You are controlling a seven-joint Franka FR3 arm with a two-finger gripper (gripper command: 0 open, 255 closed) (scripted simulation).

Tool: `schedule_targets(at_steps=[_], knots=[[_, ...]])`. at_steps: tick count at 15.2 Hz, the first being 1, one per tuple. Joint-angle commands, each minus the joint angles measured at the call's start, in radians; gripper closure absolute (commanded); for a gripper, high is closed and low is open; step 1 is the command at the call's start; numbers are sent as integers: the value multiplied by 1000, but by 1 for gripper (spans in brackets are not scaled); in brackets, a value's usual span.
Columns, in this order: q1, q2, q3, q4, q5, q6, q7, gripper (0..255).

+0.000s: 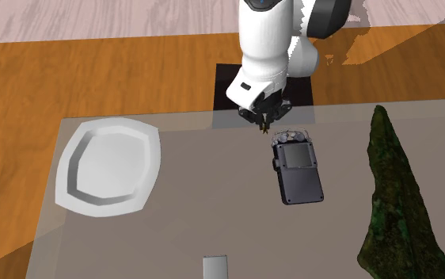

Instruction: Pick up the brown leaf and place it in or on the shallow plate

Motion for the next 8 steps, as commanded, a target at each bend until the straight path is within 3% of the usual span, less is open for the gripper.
schedule_targets(at_steps=[1, 8], knots=[[0, 2, -1, -4, -1, -1, 0, 255], [4, 13, 6, 41, 5, -35, 5, 255]])
